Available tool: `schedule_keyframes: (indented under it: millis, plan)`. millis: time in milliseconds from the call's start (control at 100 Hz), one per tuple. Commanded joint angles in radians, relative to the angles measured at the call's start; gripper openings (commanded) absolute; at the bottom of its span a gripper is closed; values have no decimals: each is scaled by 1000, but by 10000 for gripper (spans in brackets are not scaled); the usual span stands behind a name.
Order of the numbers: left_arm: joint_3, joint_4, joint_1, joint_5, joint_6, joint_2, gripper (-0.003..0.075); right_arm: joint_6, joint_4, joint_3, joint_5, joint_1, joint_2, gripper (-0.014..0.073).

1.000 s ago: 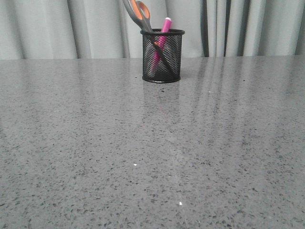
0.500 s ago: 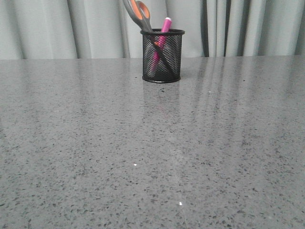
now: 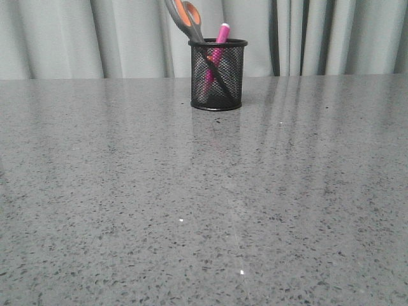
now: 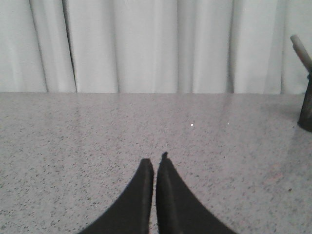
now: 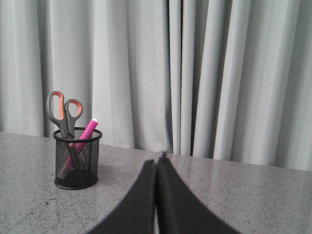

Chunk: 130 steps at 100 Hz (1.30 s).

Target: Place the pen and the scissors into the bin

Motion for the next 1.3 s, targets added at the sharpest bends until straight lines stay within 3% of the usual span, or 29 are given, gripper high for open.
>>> schedule_keyframes:
  millis: [0,200,230,1230,1290]
  plan:
    - [9,63,-2,-61,-27,-31,-19,-11,-3,-24,-65,-8,8,-58]
    - [127,93,-2,-107,-40,-100,-19,-11,-3,-24,-63,-8,8,-58]
    - [125,110,-2,-63,-67,-100,-19,-11,-3,-24,-65,-8,8,-58]
    - [123,126,-2,-67,-82,-98,-19,-11,-3,-24,-65,-8,8,-58]
    - [123,126,-2,-67,-82,-98,-19,-11,-70,-24,-71,-10,6,-58]
